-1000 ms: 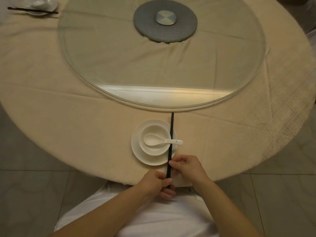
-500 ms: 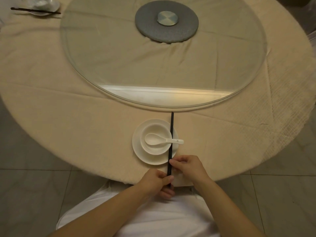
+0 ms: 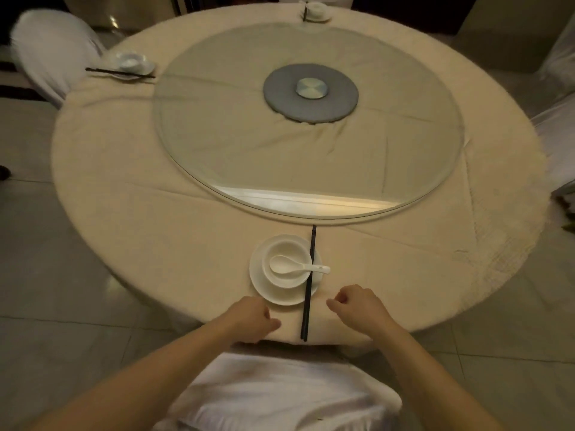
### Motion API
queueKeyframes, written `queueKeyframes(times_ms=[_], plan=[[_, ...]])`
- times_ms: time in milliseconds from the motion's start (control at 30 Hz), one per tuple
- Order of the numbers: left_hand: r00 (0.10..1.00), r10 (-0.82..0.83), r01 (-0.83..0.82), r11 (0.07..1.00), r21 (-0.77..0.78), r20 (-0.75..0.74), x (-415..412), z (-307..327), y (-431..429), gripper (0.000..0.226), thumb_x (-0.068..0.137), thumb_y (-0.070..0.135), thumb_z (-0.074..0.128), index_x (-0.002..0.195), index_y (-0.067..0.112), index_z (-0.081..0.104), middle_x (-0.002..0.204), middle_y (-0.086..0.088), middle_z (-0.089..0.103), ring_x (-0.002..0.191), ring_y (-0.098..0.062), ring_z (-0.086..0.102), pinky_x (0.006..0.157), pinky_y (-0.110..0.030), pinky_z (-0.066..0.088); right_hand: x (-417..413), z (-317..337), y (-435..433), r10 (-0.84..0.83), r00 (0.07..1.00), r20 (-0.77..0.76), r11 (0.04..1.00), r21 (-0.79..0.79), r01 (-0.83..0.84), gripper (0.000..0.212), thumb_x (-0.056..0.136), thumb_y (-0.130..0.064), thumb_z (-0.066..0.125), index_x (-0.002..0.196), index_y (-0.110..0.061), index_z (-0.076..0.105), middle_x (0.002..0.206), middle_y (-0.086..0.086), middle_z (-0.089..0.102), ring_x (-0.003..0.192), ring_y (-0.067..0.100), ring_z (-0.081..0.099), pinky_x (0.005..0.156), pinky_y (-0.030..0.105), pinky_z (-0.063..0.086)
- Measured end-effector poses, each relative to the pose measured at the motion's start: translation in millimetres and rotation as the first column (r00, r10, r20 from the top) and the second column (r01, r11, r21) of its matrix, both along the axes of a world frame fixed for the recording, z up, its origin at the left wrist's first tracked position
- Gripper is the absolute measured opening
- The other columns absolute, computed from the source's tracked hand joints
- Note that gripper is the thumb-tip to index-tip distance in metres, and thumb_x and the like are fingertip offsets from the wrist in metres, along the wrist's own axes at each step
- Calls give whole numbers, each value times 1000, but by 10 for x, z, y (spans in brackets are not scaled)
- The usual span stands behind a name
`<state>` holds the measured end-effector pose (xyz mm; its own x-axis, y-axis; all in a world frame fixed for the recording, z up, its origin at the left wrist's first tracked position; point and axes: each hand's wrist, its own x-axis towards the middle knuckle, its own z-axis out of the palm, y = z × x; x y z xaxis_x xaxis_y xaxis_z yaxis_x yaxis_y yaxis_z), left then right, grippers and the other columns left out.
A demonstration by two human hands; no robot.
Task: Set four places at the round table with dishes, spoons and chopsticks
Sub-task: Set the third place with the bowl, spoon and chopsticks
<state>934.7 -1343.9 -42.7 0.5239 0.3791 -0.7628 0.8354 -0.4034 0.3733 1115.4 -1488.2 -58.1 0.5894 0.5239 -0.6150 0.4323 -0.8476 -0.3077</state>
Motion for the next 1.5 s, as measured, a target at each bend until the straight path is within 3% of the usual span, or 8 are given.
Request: queueKeyframes(times_ms=[133, 267, 467, 667, 800, 933, 1167, 1500], plan=[[994, -15, -3, 986, 165, 107, -13, 463, 158, 33, 97, 38, 56, 100, 10, 73, 95, -7, 76, 85, -21, 72, 79, -34, 57, 49, 497, 64, 122, 974, 191, 991, 28, -130, 35, 93, -49, 55, 108, -20, 67, 98, -2, 69, 86, 17, 64, 81, 37, 57], [973, -46, -54, 908, 416, 226, 26, 953, 278, 37, 95, 46, 53, 109, 18, 73, 107, -2, 73, 94, -21, 67, 84, -37, 55, 95, 1111, 123, 241, 911, 335, 959, 62, -276, 46, 95, -50, 52, 130, -21, 61, 126, -1, 66, 111, 21, 62, 88, 34, 51], [946, -73, -120, 825, 552, 315, 81, 1805, 288, 44, 92, 53, 54, 121, 23, 67, 120, -1, 70, 109, -23, 64, 93, -37, 52, 100, 2026, 140, 287, 822, 492, 916, 109, -385, 46, 93, -51, 53, 126, -20, 62, 123, 2, 66, 111, 26, 61, 91, 36, 48], [899, -69, -244, 740, 627, 432, -36, 2513, 237, 57, 90, 63, 52, 136, 31, 55, 140, 3, 57, 126, -20, 55, 102, -37, 46, 11, 2722, 200, 265, 725, 636, 827, 238, -510, 69, 93, -57, 51, 150, -21, 37, 156, 4, 37, 142, 26, 34, 113, 42, 31], [879, -86, -300, 665, 684, 469, -299, 2894, 236, 65, 92, 65, 48, 148, 32, 41, 152, 6, 44, 136, -18, 45, 107, -39, 41, -184, 3130, 398, 251, 668, 700, 754, 291, -589, 76, 92, -62, 50, 154, -23, 29, 163, 5, 26, 148, 27, 25, 118, 43, 24], [862, -32, -387, 604, 697, 506, -739, 3245, 406, 68, 90, 68, 47, 149, 34, 38, 155, 7, 42, 139, -18, 42, 109, -42, 39, -504, 3553, 756, 257, 657, 709, 672, 357, -649, 77, 92, -63, 52, 155, -26, 28, 165, 2, 23, 150, 25, 23, 120, 46, 22], [842, 123, -528, 392, 754, 526, -1883, 3801, 824, 67, 89, 70, 44, 146, 35, 41, 148, 4, 49, 128, -21, 51, 99, -46, 48, -1456, 4067, 1601, 320, 582, 747, 434, 430, -791, 77, 93, -61, 53, 156, -24, 27, 164, 2, 24, 149, 25, 25, 119, 44, 26], [753, 445, -596, 150, 789, 485, -4060, 4053, 1500, 63, 94, 59, 50, 148, 28, 41, 147, 2, 49, 131, -21, 49, 105, -40, 42, -3382, 4203, 3197, 513, 427, 744, 159, 406, -900, 78, 92, -64, 50, 156, -26, 26, 163, 2, 27, 148, 25, 27, 119, 44, 28]])
